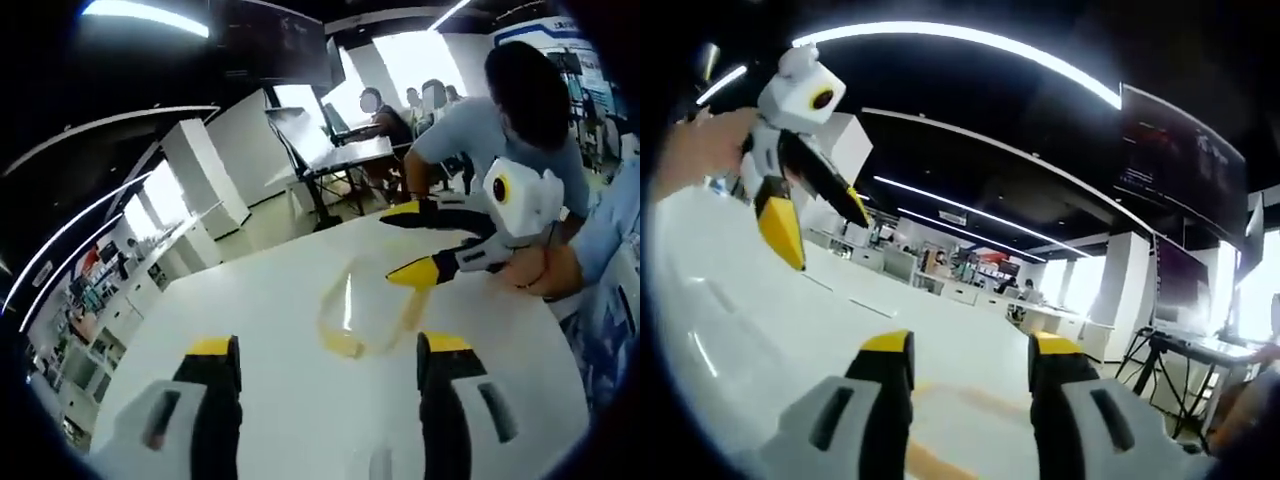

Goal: Snap each plastic latch of the storage box into its locked position after aligning the lid with the box until every specified latch is closed and the lid sits flush.

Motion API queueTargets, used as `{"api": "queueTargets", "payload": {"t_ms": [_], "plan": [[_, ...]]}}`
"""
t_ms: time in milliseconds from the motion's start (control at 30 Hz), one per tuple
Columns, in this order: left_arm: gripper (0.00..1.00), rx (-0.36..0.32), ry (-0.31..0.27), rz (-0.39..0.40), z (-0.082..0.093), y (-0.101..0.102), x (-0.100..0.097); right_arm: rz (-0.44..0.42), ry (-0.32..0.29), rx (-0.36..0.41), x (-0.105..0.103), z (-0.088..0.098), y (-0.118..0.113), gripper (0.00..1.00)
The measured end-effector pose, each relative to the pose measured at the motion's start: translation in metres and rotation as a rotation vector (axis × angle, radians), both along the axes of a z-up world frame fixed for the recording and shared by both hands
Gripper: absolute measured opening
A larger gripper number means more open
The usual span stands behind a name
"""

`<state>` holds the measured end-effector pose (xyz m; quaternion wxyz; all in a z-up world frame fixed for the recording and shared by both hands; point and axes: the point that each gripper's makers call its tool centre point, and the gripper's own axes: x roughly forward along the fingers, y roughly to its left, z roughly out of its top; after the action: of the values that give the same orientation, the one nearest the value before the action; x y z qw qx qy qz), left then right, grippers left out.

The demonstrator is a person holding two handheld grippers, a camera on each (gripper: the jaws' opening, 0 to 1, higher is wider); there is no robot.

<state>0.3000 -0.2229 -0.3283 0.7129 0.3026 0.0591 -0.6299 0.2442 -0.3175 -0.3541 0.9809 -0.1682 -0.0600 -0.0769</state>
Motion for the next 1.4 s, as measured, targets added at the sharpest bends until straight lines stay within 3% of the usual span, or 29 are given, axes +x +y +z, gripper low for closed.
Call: {"api": "queueTargets", "payload": {"t_ms": [300, 700, 967, 1167, 1400], "plan": [[0.72, 0.111, -0.022, -0.061, -0.025, -0.038, 0.016, -0.013, 0.001, 0.005, 0.000, -0.002, -0.005, 0.44], [0.73, 0.248, -0.080, -0.167, -0.064, -0.064, 0.030, -0.014, 0.007, 0.016, 0.000, -0.003, -0.006, 0.44], [0.72, 0.360, -0.020, -0.268, -0.098, -0.070, 0.030, -0.007, 0.019, 0.029, 0.001, -0.006, -0.006, 0.44], [0.70, 0.426, 0.006, -0.280, -0.122, -0.069, 0.038, 0.001, 0.020, 0.020, 0.003, -0.005, -0.003, 0.43], [0.59, 0.436, 0.058, -0.310, -0.135, -0.076, 0.044, 0.025, 0.039, 0.013, 0.006, -0.009, 0.003, 0.43]]}}
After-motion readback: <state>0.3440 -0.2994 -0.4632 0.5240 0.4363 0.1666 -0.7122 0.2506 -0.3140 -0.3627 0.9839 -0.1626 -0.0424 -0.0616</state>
